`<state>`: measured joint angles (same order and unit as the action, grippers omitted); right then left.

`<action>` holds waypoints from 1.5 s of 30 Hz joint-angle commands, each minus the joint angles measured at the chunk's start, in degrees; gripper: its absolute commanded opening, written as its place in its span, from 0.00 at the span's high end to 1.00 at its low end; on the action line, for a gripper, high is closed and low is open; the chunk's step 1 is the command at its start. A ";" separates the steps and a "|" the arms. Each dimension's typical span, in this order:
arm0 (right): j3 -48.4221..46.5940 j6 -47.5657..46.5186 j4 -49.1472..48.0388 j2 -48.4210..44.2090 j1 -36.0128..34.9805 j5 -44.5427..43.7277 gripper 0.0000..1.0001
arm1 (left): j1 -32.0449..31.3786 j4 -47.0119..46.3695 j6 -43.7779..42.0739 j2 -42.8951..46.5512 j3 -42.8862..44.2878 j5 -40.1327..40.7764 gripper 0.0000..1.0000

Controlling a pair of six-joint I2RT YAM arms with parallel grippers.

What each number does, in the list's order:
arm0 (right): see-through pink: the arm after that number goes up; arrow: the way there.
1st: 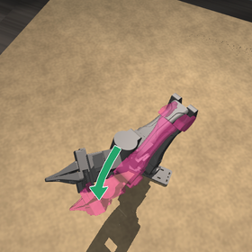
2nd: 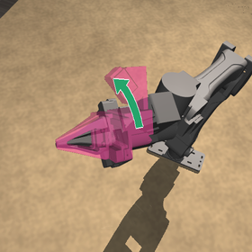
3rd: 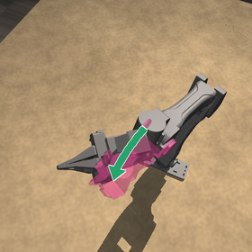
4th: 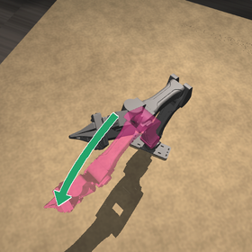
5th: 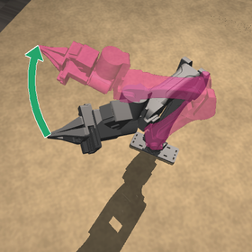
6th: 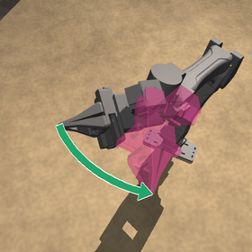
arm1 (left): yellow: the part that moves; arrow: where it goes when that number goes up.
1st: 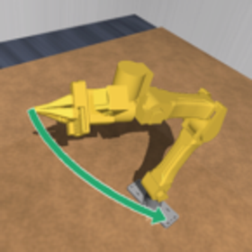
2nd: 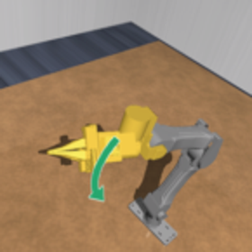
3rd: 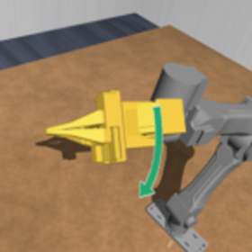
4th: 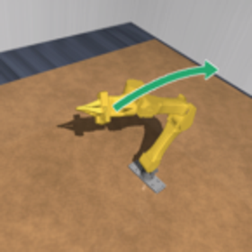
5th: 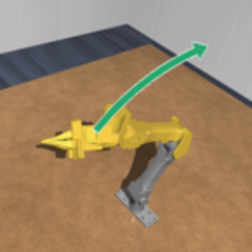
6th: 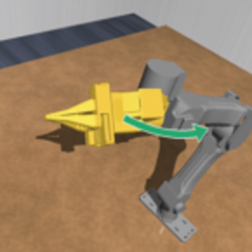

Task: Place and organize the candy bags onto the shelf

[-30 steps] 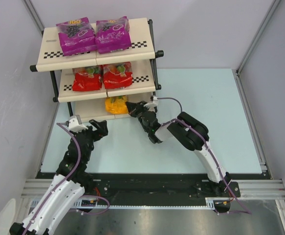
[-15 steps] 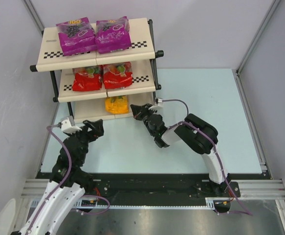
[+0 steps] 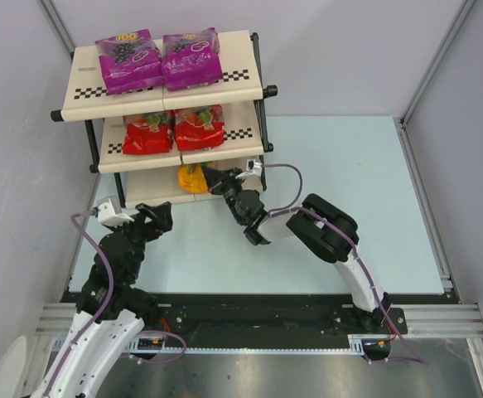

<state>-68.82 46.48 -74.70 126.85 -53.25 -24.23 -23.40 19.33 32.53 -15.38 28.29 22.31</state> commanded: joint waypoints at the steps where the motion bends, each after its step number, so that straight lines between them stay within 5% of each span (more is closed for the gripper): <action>1: -7.37 -0.60 -0.37 4.27 -0.71 -3.46 1.00 | -0.16 1.05 -0.98 -0.18 3.52 -0.86 0.11; 24: -28.21 -3.15 8.68 16.85 -3.08 -11.80 1.00 | -0.16 2.64 -2.30 0.79 7.30 -2.27 0.09; 37: -31.73 10.82 33.81 17.56 -3.17 -20.33 1.00 | -0.16 2.55 -2.39 0.79 7.04 -2.00 0.08; 45: -26.64 18.12 36.38 17.47 -3.08 -19.10 1.00 | -0.16 2.73 -2.21 0.61 6.95 -1.83 0.08</action>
<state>-98.17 59.75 -44.29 143.55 -56.55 -41.71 -23.40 22.13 31.44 -15.05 33.34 20.78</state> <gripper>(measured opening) 0.008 0.919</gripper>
